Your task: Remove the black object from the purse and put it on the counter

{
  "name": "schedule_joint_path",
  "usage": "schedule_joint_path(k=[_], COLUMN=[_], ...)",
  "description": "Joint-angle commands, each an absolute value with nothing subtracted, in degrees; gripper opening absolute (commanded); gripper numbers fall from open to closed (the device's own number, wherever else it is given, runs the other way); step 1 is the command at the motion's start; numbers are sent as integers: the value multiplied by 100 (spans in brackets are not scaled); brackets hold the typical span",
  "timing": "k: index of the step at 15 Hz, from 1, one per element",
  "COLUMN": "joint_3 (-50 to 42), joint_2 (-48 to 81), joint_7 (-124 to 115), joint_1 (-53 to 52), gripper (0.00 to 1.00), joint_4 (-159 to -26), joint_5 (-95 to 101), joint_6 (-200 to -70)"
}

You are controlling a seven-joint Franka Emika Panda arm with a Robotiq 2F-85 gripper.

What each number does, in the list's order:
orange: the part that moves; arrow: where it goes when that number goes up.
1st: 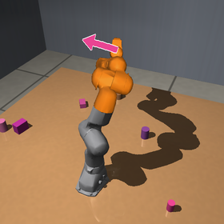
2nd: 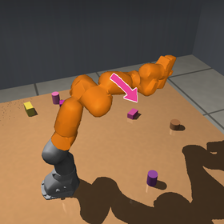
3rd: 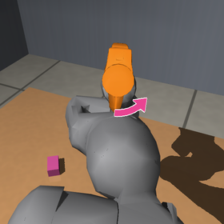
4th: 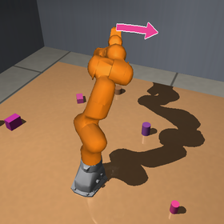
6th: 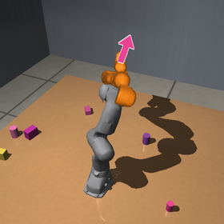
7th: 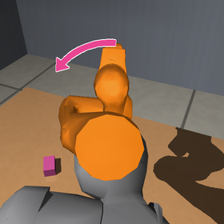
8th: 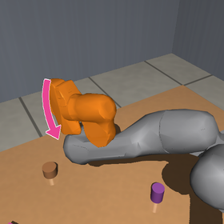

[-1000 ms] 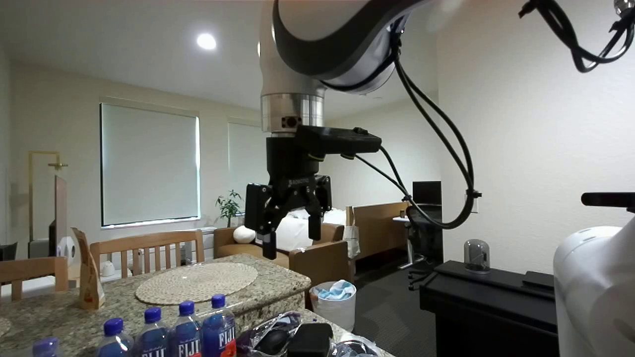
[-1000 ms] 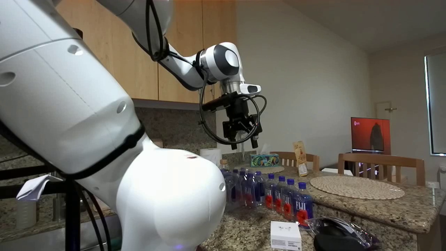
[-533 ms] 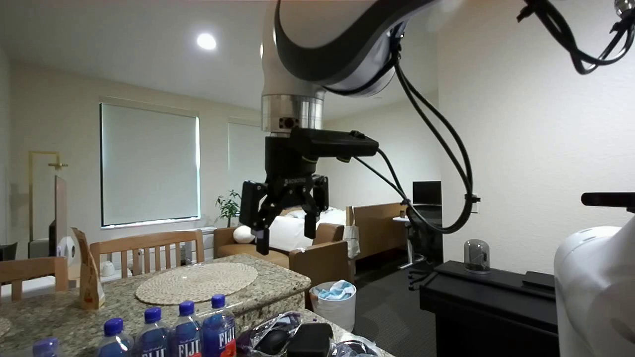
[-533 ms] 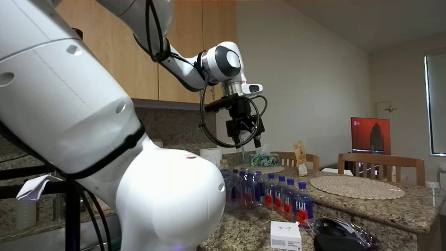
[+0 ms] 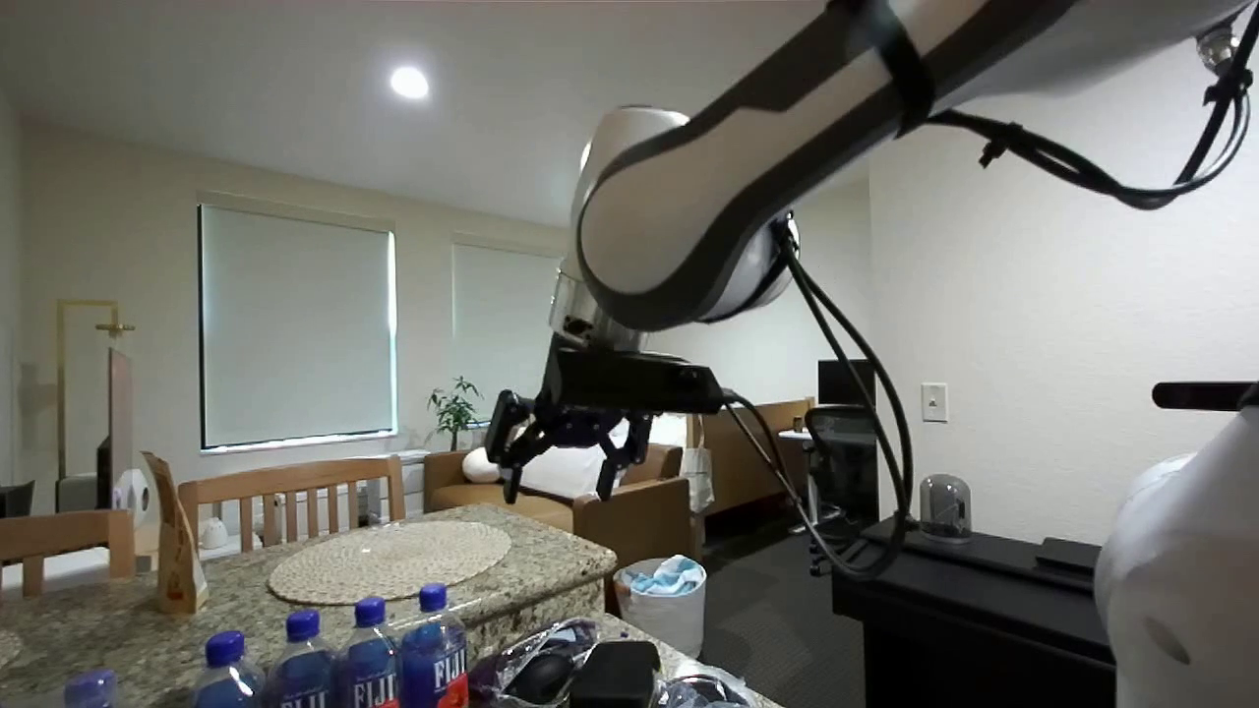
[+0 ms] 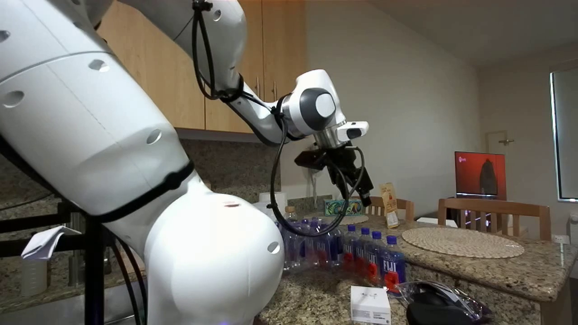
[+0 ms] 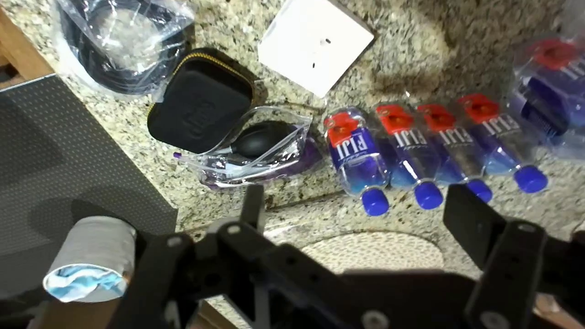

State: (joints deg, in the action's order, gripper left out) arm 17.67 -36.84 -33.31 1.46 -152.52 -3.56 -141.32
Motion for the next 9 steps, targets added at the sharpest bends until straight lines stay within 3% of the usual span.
schedule_joint_path(k=[1, 4, 7, 9], joint_3=[1865, 1978, 1166, 1402], joint_2=[-3462, -3420, -3143, -3304], joint_7=[-4074, -4413, -3383, -3693], joint_1=[637, 1116, 314, 568], gripper=[100, 100, 100, 100], joint_4=[-15798, -15925, -15685, -15775], joint_5=[-269, -5, -478, -312], joint_6=[-15374, -15823, -15587, -15564])
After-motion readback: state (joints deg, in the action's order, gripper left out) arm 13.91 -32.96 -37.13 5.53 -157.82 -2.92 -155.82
